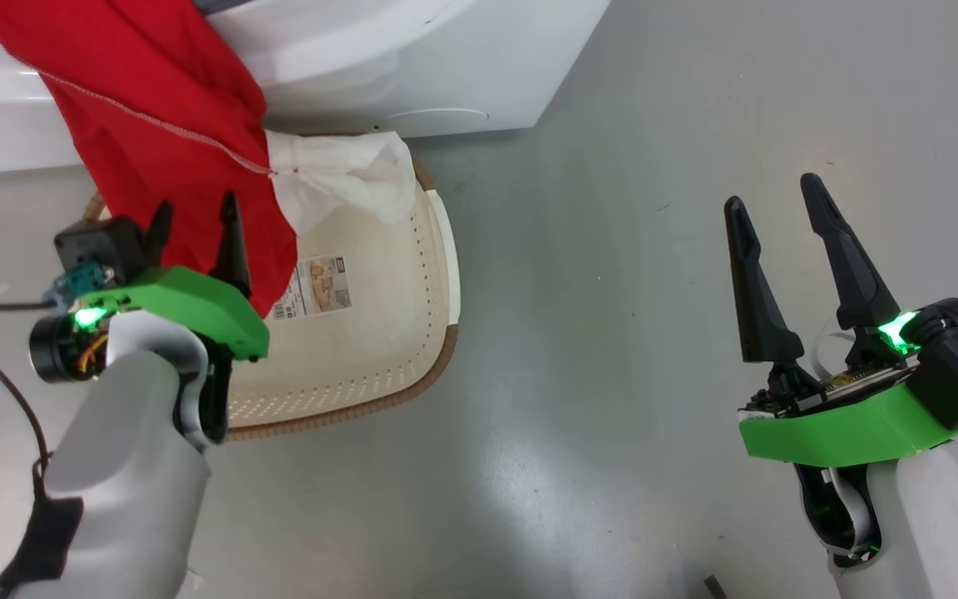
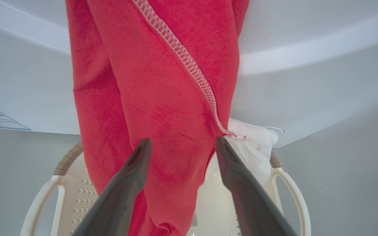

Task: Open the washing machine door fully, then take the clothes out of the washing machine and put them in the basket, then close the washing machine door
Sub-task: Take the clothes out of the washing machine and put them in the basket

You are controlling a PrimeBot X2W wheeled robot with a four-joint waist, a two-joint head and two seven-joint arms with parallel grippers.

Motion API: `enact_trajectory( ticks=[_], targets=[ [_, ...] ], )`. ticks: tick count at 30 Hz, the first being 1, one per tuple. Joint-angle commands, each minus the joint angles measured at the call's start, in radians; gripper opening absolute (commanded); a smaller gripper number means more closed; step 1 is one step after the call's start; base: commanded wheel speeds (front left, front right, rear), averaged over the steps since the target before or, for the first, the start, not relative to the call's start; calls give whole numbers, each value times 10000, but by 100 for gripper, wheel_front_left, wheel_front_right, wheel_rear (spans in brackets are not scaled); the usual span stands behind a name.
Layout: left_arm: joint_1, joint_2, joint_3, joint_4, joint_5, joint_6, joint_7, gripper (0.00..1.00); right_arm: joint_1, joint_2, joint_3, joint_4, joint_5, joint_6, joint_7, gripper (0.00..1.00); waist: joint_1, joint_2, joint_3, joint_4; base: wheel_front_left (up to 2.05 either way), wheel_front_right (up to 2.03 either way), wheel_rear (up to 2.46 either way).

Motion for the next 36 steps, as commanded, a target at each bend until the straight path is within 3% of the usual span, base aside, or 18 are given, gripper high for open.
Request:
enact_trajectory(
  ticks=[1,17,36],
  targets=[
    [481,377,314,-378,184,107,-121,100,247,9,141,-251,-66,63,-63,100,0,0,-10,7,0,0,0],
    [2777,455,1332,-4954,1279,538,-122,100,384,9,3,-343,-61,63,-63,100,0,0,-108,218,0,0,0],
    [5013,616,1174,-9582,1607,1564,863,100,440,9,-46,-377,-44,63,-63,100,0,0,-219,282,0,0,0]
  ],
)
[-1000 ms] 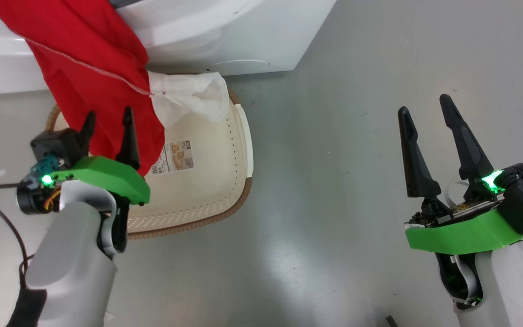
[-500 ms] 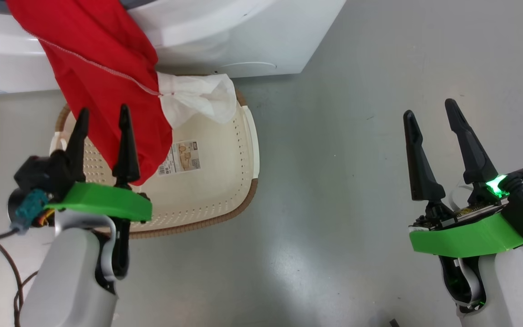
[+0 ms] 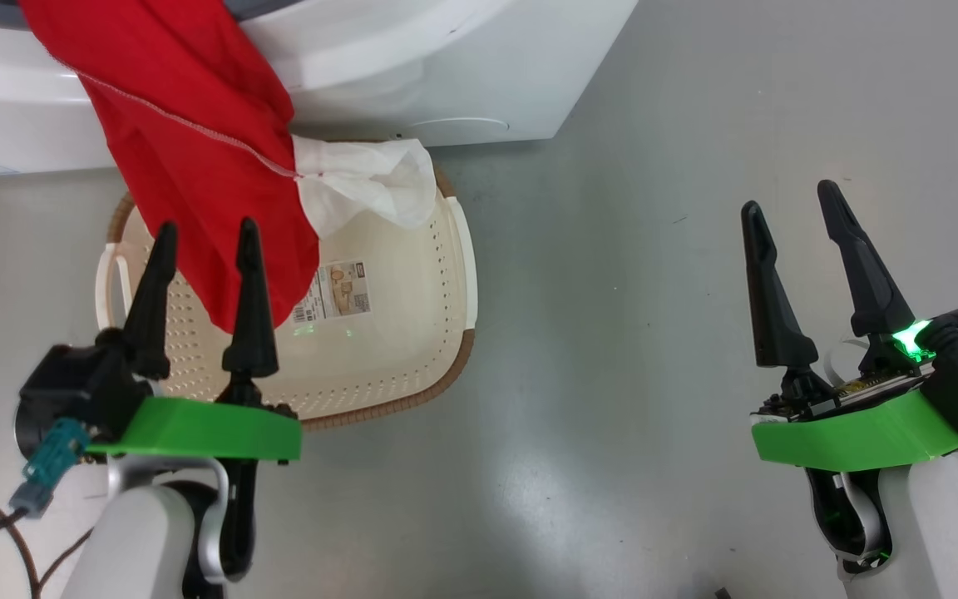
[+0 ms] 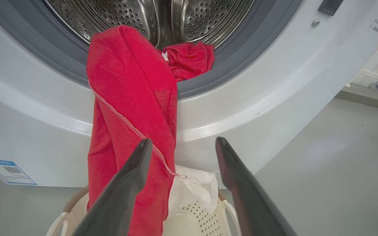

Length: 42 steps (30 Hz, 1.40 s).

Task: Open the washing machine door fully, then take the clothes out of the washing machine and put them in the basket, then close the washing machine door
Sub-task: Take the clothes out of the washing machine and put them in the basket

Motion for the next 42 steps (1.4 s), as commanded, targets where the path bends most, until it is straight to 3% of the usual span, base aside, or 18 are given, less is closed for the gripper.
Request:
enact_trajectory(
  ticks=[1,18,42],
  targets=[
    [353,312,280,-553,112,144,99,100,227,13,208,-270,-38,63,-63,100,0,0,-1,-5,0,0,0],
    [1450,588,431,-2387,97,720,816,100,250,13,113,-346,-47,63,-63,100,0,0,-12,40,0,0,0],
    [1209,479,356,-2071,-303,664,818,100,258,13,177,-310,15,63,-63,100,0,0,-73,-11,0,0,0]
  ],
)
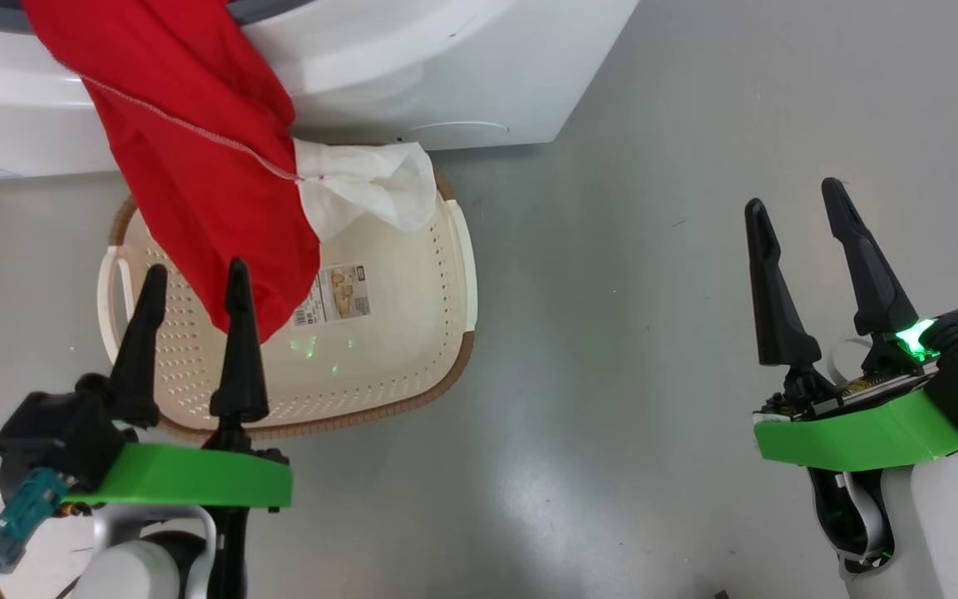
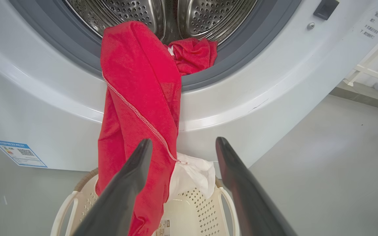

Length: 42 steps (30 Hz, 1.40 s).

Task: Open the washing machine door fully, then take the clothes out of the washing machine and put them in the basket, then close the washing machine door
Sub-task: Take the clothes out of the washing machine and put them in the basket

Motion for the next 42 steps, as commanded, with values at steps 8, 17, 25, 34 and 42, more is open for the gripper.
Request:
enact_trajectory(
  ticks=[8,17,25,34,42],
  targets=[
    [-549,76,309,493,-194,-138,-186,100,201,13,237,-230,36,63,-63,100,0,0,33,-83,0,0,0],
    [-1886,-124,169,1810,-253,-267,-267,100,95,13,313,-169,114,63,-63,100,0,0,97,-213,0,0,0],
    [-3133,-157,208,3315,-271,-366,-471,100,44,13,411,-168,194,63,-63,100,0,0,158,-360,0,0,0],
    [-4571,42,432,5458,-310,-431,-730,100,-42,13,451,-164,251,63,-63,100,0,0,266,-459,0,0,0],
    [-5831,98,530,7560,-421,-699,-1154,100,-117,13,537,-198,208,63,-63,100,0,0,400,-529,0,0,0]
  ],
)
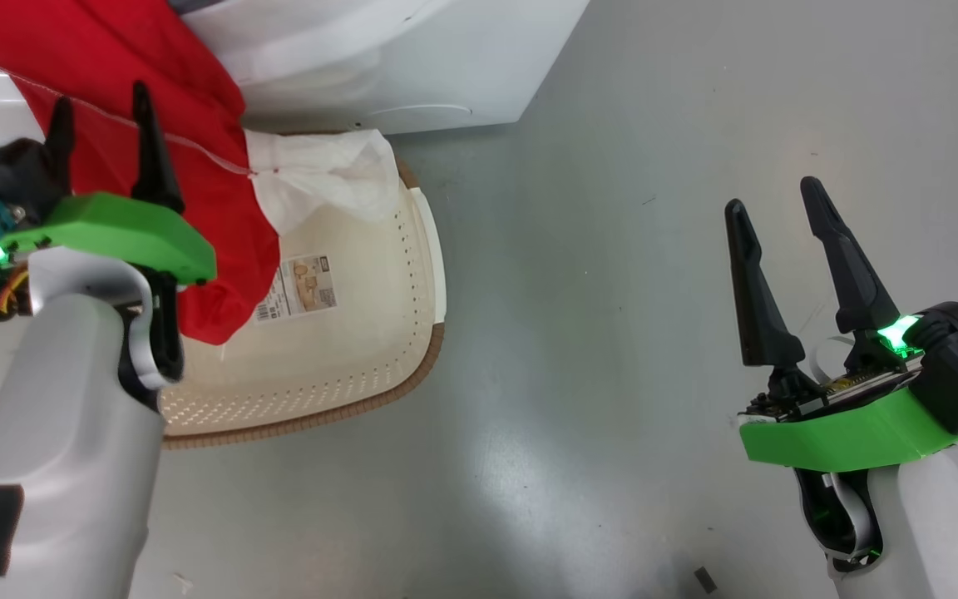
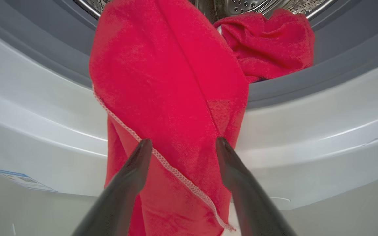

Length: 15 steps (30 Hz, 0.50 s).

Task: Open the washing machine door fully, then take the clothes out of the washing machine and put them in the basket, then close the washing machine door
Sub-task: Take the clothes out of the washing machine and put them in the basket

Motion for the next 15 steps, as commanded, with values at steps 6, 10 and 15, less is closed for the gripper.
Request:
enact_trajectory(
  ticks=[6,10,15],
  targets=[
    [-873,354,276,1131,-85,-232,-333,100,-33,11,257,-241,9,63,-63,100,0,0,75,-62,0,0,0],
    [-1217,367,303,1741,-125,-298,-410,100,-54,11,297,-229,16,63,-63,100,0,0,91,-94,0,0,0],
    [-1694,375,274,2661,-137,-462,-528,100,-67,11,333,-216,8,63,-63,100,0,0,91,-171,0,0,0]
  ],
)
